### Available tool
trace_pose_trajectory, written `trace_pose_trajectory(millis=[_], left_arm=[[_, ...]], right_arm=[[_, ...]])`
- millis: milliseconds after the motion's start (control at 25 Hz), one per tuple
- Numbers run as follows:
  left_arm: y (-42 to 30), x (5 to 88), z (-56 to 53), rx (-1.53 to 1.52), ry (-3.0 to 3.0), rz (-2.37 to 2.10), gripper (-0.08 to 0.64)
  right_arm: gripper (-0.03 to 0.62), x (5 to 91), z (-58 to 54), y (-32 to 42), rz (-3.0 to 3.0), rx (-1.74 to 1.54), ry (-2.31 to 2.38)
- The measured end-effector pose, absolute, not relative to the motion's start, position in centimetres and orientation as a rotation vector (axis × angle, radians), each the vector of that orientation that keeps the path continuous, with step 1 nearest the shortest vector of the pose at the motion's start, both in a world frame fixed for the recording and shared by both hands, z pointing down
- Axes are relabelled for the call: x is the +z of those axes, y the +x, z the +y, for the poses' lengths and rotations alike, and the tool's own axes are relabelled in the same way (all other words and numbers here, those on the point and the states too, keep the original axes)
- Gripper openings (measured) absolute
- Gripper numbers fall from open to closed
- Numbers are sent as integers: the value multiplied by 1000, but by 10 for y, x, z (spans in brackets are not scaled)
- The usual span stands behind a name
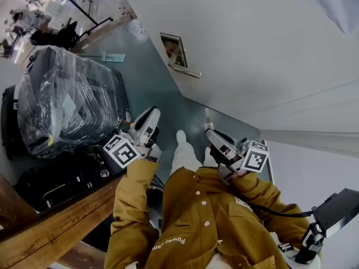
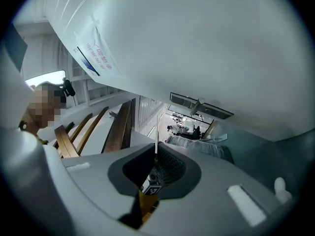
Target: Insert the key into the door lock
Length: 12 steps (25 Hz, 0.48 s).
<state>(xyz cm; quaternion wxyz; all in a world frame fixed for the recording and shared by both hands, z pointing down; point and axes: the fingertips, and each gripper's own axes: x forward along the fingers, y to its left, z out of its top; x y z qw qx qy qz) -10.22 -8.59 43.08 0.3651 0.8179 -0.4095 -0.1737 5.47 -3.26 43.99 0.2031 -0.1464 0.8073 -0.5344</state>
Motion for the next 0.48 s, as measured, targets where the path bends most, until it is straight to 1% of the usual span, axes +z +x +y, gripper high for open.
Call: trace_pose_trajectory(millis=[160,400,480], left_arm=[[-130,449,-155,-361,2073,-910,57],[-150,497,-233,11,2033,-810,74],[-145,506,-250,75,2006,-723,75]], right_arm=[[28,433,-58,34,2227,-1452,-473],[28,427,-95,-1,2170,-1388,-579],[28,425,-99,-4,2145,-1372,-601]])
